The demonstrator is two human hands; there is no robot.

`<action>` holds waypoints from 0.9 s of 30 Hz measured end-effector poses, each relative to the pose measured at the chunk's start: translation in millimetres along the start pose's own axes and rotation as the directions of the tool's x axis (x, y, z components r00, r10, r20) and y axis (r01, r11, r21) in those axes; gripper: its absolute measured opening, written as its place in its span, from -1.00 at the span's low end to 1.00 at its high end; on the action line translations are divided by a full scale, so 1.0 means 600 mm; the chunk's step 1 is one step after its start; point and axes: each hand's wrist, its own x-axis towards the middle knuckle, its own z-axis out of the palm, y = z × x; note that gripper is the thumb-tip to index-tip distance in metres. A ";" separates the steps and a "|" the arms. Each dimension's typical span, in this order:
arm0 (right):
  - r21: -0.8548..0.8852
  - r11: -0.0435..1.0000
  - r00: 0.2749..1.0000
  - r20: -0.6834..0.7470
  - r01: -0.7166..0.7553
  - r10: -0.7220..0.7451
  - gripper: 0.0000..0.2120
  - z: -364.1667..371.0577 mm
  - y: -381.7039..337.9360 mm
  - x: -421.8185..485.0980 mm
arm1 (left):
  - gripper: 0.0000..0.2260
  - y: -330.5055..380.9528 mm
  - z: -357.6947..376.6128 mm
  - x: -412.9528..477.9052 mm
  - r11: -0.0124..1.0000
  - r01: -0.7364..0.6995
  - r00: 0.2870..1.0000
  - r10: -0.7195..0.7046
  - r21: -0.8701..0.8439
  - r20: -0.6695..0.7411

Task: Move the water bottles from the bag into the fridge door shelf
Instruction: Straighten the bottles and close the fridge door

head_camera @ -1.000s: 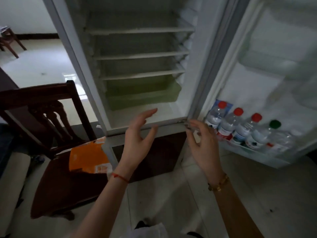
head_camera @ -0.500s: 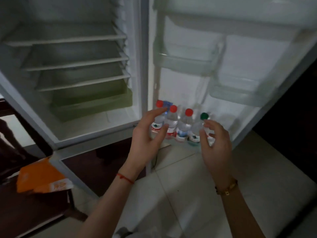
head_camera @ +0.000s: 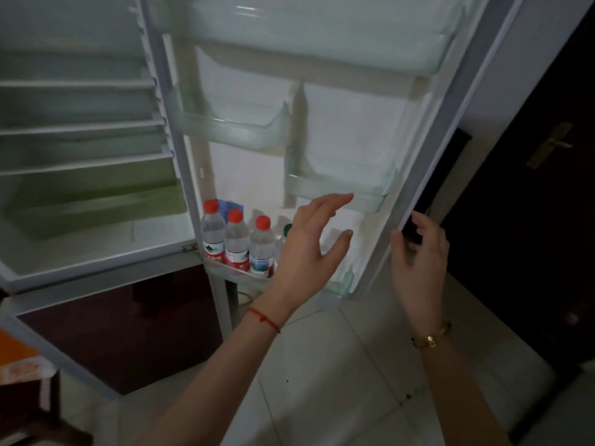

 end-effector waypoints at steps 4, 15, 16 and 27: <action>0.006 0.999 0.998 0.055 -0.037 0.037 -0.51 -0.007 0.040 0.055 | -0.53 0.016 0.056 0.037 0.995 -0.015 1.000 0.014 0.097 0.012; 0.125 0.974 0.965 0.206 -0.190 0.162 -0.38 0.007 0.068 0.151 | -0.48 -0.001 0.133 0.067 0.958 0.083 0.990 -0.110 0.274 0.085; 0.128 0.974 0.965 0.205 -0.189 0.160 -0.38 0.008 0.068 0.155 | -0.49 0.001 0.134 0.066 0.955 0.084 0.991 -0.111 0.284 0.079; 0.202 0.957 0.968 0.180 -0.210 0.175 -0.38 0.008 0.054 0.134 | -0.55 0.015 0.119 0.039 0.958 0.076 0.995 -0.089 0.277 0.035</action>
